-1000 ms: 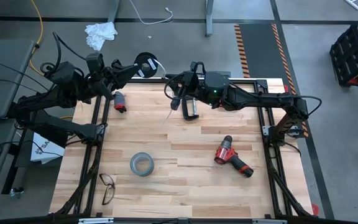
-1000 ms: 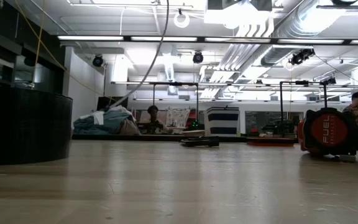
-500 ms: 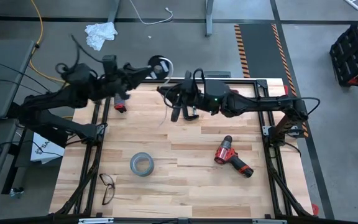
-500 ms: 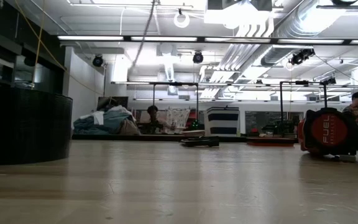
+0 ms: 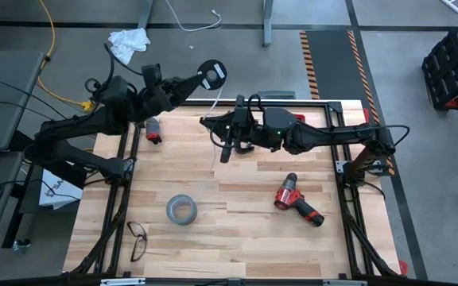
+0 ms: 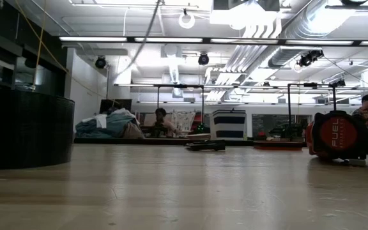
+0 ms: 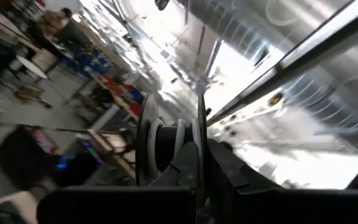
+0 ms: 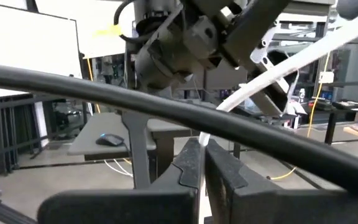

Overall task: Coil cords
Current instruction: Coil the white wire onto the black spool

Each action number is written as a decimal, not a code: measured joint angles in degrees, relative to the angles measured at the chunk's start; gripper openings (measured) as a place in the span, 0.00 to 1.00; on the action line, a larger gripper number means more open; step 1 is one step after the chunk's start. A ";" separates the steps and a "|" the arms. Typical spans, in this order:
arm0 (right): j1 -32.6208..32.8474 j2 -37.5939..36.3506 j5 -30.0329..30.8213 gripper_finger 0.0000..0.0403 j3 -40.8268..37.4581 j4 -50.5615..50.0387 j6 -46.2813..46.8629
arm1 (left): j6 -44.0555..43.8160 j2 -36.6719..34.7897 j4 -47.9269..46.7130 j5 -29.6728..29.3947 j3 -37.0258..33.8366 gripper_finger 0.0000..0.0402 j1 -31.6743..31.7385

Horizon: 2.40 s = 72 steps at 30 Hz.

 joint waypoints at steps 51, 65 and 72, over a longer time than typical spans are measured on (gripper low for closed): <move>-3.23 0.92 -7.39 0.00 0.02 9.31 -7.02 | -38.32 1.15 -6.20 23.86 -0.02 0.01 -4.12; -4.66 0.92 -7.17 0.00 0.02 7.96 -10.58 | -34.36 -6.17 -22.39 21.34 -0.07 0.01 -4.87; -6.12 1.01 -7.62 0.00 0.00 5.31 -11.56 | -29.15 -8.85 -31.96 19.78 0.00 0.01 -4.30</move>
